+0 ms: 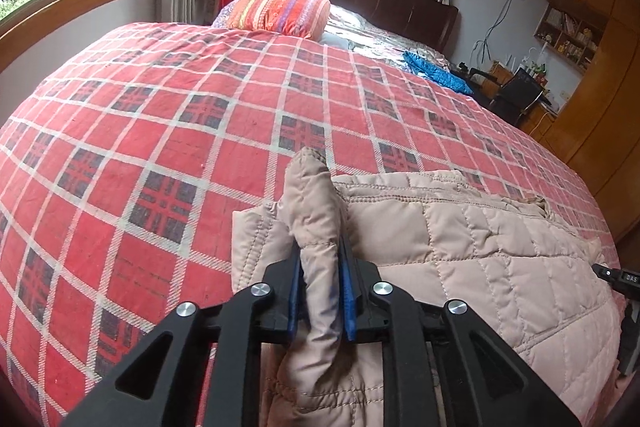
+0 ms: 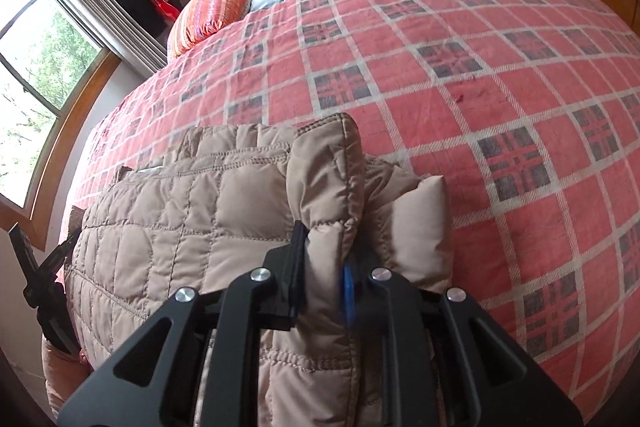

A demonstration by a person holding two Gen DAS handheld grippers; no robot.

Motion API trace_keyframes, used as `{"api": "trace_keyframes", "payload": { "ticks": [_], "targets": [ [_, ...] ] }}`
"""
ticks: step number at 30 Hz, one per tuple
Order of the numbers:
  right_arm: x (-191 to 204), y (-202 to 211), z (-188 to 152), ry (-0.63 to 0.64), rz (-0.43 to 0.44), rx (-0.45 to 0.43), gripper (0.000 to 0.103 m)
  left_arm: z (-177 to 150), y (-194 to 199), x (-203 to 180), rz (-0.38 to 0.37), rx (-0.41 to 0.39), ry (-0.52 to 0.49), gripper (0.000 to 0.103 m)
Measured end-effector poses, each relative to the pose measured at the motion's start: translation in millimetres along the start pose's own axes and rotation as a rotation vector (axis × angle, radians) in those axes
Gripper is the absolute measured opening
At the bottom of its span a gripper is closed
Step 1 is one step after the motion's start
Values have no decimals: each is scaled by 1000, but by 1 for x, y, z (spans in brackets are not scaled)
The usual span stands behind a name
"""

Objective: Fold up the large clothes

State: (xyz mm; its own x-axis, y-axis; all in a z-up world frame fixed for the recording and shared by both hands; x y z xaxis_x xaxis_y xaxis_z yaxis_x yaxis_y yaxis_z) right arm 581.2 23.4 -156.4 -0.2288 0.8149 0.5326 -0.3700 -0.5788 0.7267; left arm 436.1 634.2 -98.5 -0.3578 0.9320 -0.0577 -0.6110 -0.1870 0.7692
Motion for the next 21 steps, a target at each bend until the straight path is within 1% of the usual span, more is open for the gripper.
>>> {"api": "trace_keyframes", "payload": {
  "ticks": [2,3,4,5,6,7,10,12,14,16,19,20,21],
  "targets": [
    [2,4,0,-4,-1,0,20,2,3,1,4,12,6,21],
    [4,8,0,-4,-4,1,25,3,7,3,3,16,11,23],
    [8,14,-1,-3,-5,1,29,4,12,5,6,18,16,28],
    [12,21,-2,4,-4,-2,38,7,17,7,8,14,23,28],
    [16,27,-2,17,-7,-15,46,8,25,10,11,2,33,28],
    [21,37,-7,35,-13,-27,48,9,34,14,13,-13,43,28],
    [32,59,-19,75,-11,-34,48,8,66,22,17,-75,54,30],
    [37,72,-34,90,-1,-27,48,-1,88,24,14,-93,47,31],
    [40,80,-50,99,0,-20,49,-18,108,22,10,-91,20,33],
    [40,87,-73,97,15,4,50,-37,124,19,16,-97,-12,36],
    [39,91,-100,86,24,26,50,-67,138,15,13,-98,-55,37],
    [38,91,-108,73,22,36,49,-75,139,14,21,-87,-62,37],
    [37,89,-114,56,16,54,41,-83,139,14,23,-73,-63,37]
  ]
}}
Point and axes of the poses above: each gripper's, at about its wrist camera, not at the fingertips, and y roughly against the way its jaws point, x to its left, z to its top, the point moved 4 cm from there along -y, roughly the way its jaws point, and after that the axes turned 13 degrees about z, right-handed, at the moved point
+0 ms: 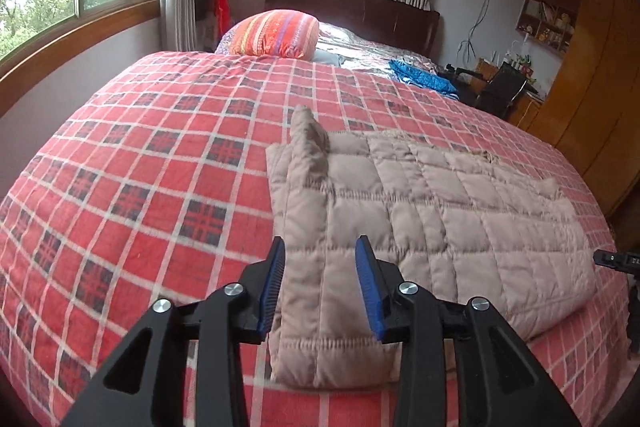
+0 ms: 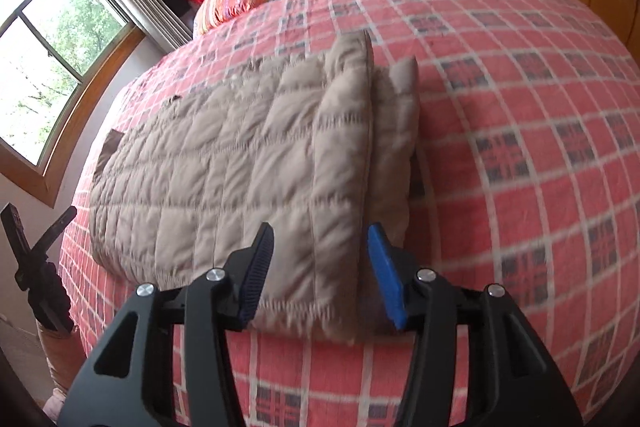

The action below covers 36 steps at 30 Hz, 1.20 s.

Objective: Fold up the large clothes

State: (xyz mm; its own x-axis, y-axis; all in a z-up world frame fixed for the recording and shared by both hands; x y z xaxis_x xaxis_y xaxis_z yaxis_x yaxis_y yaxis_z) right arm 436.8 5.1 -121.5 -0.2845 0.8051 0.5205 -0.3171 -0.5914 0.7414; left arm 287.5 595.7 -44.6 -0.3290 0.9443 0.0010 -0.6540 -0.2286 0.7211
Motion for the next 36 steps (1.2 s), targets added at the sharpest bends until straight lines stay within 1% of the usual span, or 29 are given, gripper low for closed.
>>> {"api": "trace_keyframes", "payload": {
  "ticks": [1,2,4,5,6,8,11,13,16,19,23,26,28,29,30,31,33,34,36],
  "targets": [
    [0,-3,-4,-21,0,18,34,-7,0,-2,-6,16,-8,37],
    [-2,-5,-10,-46,3,35,18,-12,-2,-3,-10,24,-20,37],
    [-1,-2,-16,-61,-25,38,13,-20,-4,-5,15,27,-38,37],
    [1,0,-17,-62,-26,31,10,-23,-7,-4,23,33,-42,37],
    [2,3,-18,-73,-22,26,7,-26,-11,-2,25,46,-37,37],
    [0,6,-21,-92,-18,22,3,-30,-20,3,20,75,-17,37],
    [-7,-3,-27,-106,-19,39,3,-36,-34,8,18,93,-9,39],
    [-13,-15,-30,-111,-29,60,4,-40,-43,10,-1,112,4,41],
    [-17,-30,-34,-101,-43,70,2,-43,-50,12,-5,112,3,46],
    [-14,-33,-35,-77,-62,68,2,-45,-53,13,-11,112,1,48],
    [-9,-31,-37,-69,-58,54,2,-45,-54,13,-12,118,9,49],
    [-1,-15,-40,-51,-33,29,11,-39,-45,17,-46,132,27,48],
    [7,1,-37,-43,22,-3,36,-30,-39,21,-117,145,49,49],
    [10,7,-34,-39,51,-20,63,-25,-38,23,-156,152,66,51],
    [13,16,-30,-29,75,-50,71,-20,-38,26,-186,161,82,55],
    [14,22,-26,-24,78,-70,71,-14,-39,29,-200,168,94,57],
    [10,28,-16,-35,84,-83,71,-2,-46,35,-198,174,112,58],
    [8,28,-10,-46,102,-78,72,3,-51,39,-207,182,121,60],
    [0,24,2,-69,129,-63,74,10,-61,44,-241,205,156,61]
  ]
}}
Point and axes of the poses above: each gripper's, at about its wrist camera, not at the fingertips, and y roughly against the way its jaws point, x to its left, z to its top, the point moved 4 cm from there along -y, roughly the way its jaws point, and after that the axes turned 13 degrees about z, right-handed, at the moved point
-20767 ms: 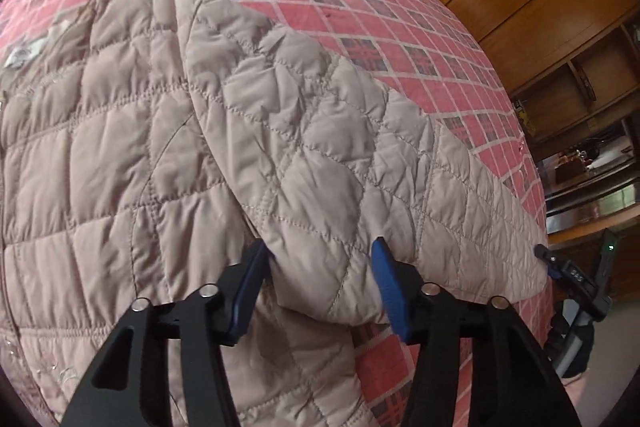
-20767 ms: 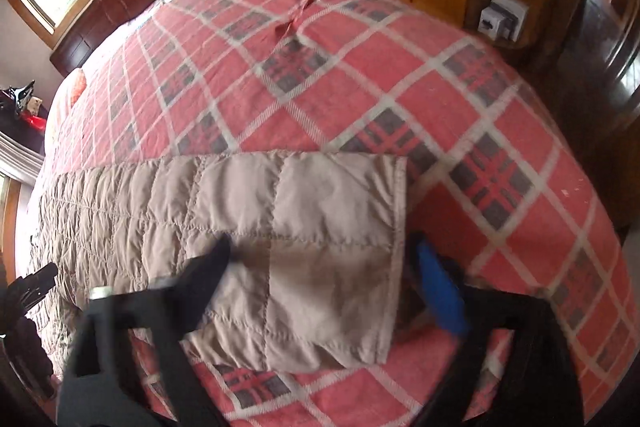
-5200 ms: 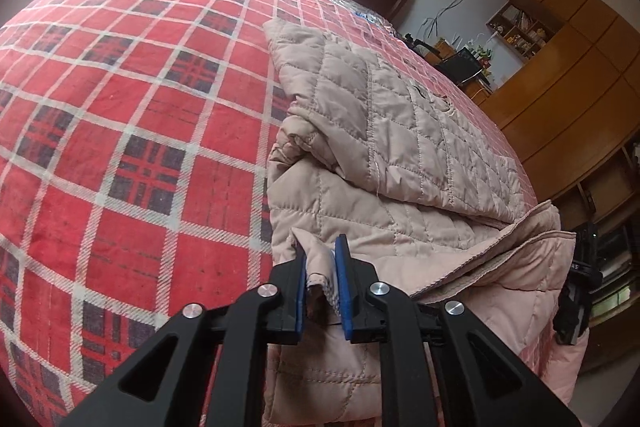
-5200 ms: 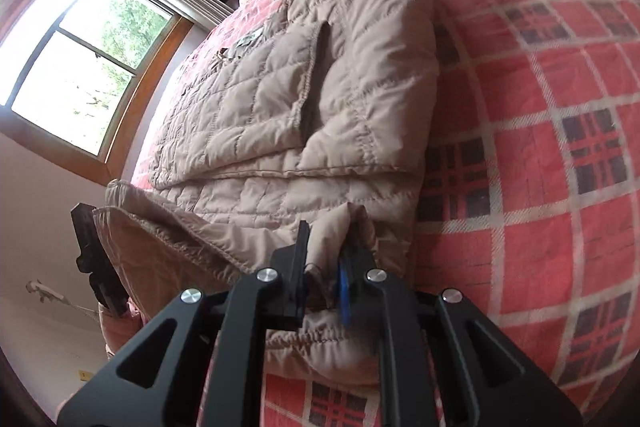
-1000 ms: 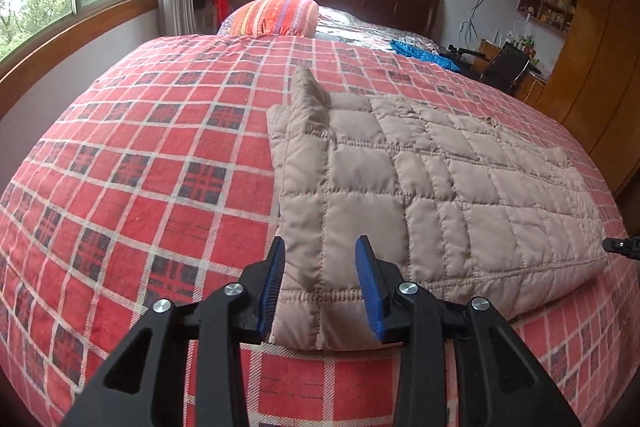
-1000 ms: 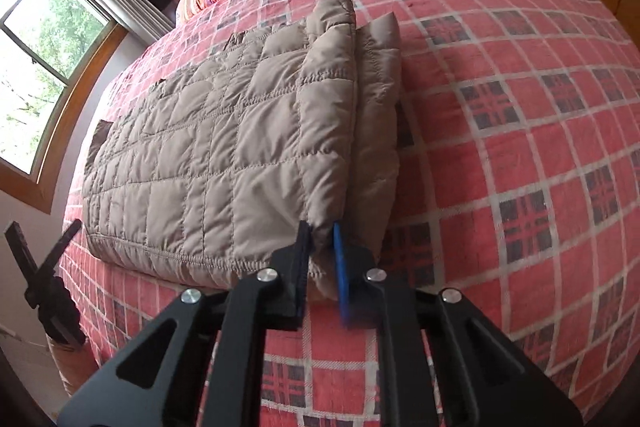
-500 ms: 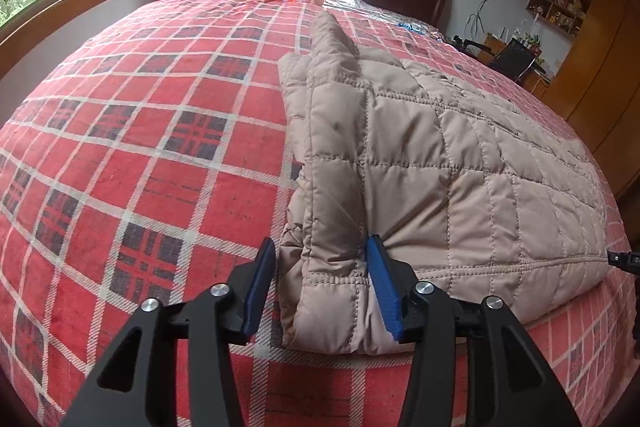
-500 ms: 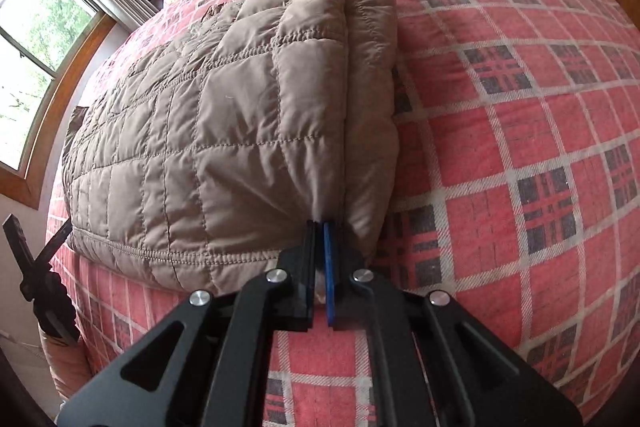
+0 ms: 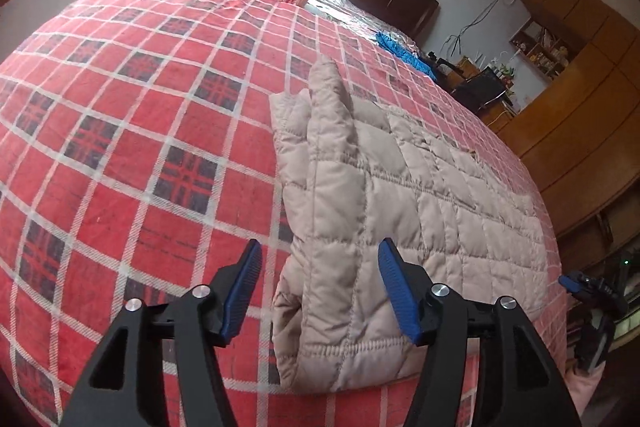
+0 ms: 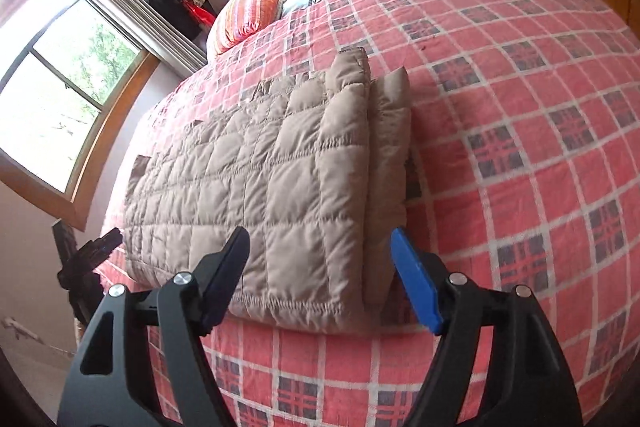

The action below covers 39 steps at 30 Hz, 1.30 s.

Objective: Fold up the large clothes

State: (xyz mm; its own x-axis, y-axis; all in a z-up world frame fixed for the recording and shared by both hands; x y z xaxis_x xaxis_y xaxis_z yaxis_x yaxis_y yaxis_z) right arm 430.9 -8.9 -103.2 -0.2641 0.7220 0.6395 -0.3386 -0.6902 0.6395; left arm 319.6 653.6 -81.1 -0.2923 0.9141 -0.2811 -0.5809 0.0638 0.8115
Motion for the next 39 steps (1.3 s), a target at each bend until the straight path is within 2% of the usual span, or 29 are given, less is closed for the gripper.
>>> {"api": "trace_keyframes", "payload": {
  "ticks": [5,7,11,14,20,22,23,24,25,26,27,30,33,39],
  "targets": [
    [-27,-20,18,-54,-24,41,77,14,-18,3,-56,26,32,62],
    [-35,-26,22,-71,-20,52,78,18,-24,-1,-89,37,30,66],
    [-46,-43,25,-113,26,72,79,22,-40,-6,-104,62,30,68],
    [-51,-56,27,-128,19,88,81,24,-55,-8,-112,87,27,69],
    [-59,-71,29,-157,71,91,86,25,-74,-17,-157,106,17,80],
    [-58,-74,31,-149,77,90,86,28,-77,-21,-159,113,9,80],
    [-57,-75,31,-144,79,91,81,29,-79,-24,-162,117,3,80],
    [-55,-76,31,-134,74,96,76,29,-80,-28,-166,120,-6,75],
    [-53,-76,30,-130,69,98,71,29,-82,-32,-168,126,-17,62],
    [-52,-77,31,-131,81,101,54,27,-83,-35,-176,135,-22,55],
    [-48,-78,30,-140,137,112,37,26,-83,-38,-190,138,-19,43],
    [-40,-72,26,-126,152,106,22,24,-79,-42,-201,123,-5,26],
    [-25,-61,24,-94,138,87,16,25,-63,-48,-194,82,-5,16],
    [8,-25,23,-40,176,42,13,28,-14,-64,-226,-4,-25,13]
  ]
}}
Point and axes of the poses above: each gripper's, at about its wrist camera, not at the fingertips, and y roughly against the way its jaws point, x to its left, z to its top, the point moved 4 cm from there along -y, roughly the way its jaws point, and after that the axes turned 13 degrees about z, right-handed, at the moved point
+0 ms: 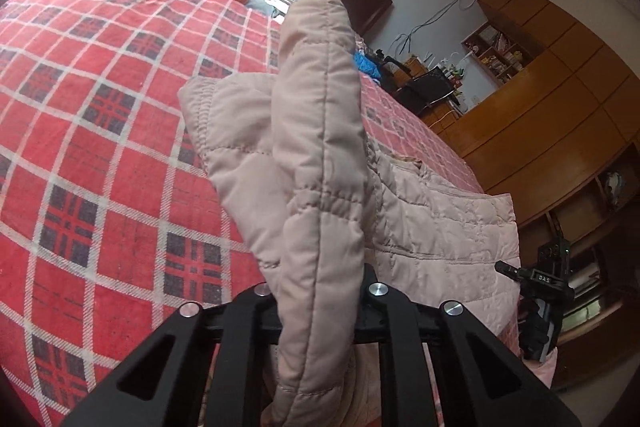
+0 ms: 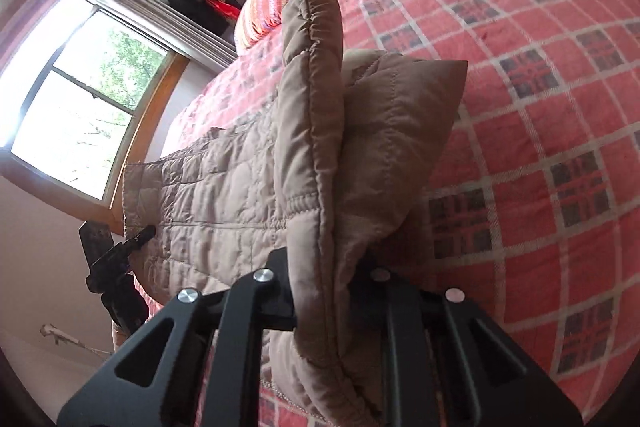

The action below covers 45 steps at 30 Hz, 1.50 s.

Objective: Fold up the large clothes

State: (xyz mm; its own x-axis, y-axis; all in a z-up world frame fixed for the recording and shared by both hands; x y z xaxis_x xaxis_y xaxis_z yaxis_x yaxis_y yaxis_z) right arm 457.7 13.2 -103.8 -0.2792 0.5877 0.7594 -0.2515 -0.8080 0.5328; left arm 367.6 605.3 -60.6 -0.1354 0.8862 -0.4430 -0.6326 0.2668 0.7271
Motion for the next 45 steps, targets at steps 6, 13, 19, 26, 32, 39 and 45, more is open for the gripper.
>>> {"api": "trace_keyframes", "payload": {
  "ticks": [6,13,19,26,32,39,45],
  "targets": [
    [43,44,-22,90,18,-33,13,-7,54,-32,-13,-81,-73,13],
    [96,97,-68,198,26,-73,13,-43,135,-48,-36,-164,-131,13],
    [116,112,-124,230,28,-47,13,-97,172,-40,-27,-163,-167,13],
    [90,86,-167,172,-1,42,13,-149,158,-10,49,-87,-170,14],
    [49,59,-173,77,-43,59,14,-167,111,28,125,-38,-141,16],
    [20,36,-186,-10,-27,82,19,-179,80,48,141,-15,-144,24],
    [11,28,-197,-7,-42,75,25,-187,76,39,207,-28,-195,29]
  ]
}}
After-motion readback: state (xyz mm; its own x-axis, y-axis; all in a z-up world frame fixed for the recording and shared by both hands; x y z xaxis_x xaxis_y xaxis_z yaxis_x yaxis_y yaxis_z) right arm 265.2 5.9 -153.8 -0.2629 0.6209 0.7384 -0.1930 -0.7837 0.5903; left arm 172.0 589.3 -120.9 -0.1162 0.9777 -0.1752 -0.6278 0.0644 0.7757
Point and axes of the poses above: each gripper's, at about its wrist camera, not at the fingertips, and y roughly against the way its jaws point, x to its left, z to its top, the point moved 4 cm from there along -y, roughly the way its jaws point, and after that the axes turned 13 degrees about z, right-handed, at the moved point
